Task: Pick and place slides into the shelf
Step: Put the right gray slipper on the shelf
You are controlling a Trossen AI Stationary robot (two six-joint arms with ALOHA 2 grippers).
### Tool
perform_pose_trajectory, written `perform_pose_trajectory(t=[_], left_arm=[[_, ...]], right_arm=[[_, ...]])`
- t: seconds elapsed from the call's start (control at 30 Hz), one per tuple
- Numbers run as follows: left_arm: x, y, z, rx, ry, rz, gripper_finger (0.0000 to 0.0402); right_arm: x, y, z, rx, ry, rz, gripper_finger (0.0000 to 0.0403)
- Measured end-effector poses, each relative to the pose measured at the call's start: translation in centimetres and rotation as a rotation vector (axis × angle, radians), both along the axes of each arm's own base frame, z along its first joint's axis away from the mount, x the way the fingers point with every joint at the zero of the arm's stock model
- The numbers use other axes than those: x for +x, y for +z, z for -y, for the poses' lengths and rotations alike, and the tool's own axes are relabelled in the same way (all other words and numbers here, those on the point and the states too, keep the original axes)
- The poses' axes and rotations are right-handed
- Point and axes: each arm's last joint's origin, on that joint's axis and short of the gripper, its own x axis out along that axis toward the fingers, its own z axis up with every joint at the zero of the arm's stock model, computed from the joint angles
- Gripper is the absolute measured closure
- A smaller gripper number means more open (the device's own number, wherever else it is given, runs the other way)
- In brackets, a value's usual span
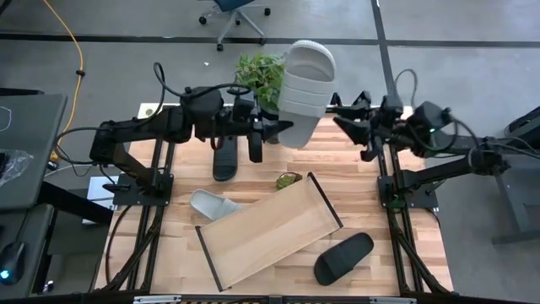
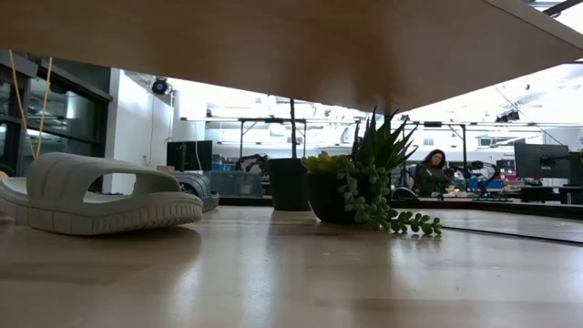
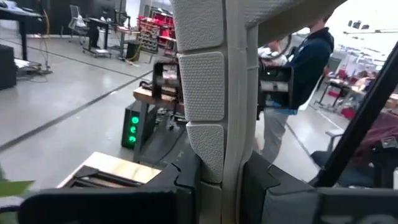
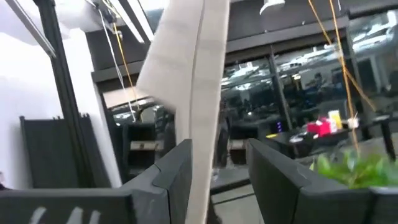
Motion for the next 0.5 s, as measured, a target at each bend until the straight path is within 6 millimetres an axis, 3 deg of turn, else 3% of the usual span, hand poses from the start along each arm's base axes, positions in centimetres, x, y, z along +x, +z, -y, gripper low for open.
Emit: perform_pose_trajectory(t=[0.27, 0.5], left_arm=[[0.3, -0.7, 2.2, -0.012, -0.062, -0.072, 0.0354], [0.3, -2.1, 3.7, -0.051, -0.100, -0.202, 0.0352]], right_arm=[[-3.7, 5.1, 0.6, -0.070, -0.112, -0.015, 0.0261], [-4.4, 7.5, 0.5, -0.051, -0.050, -0.172, 0.0261]])
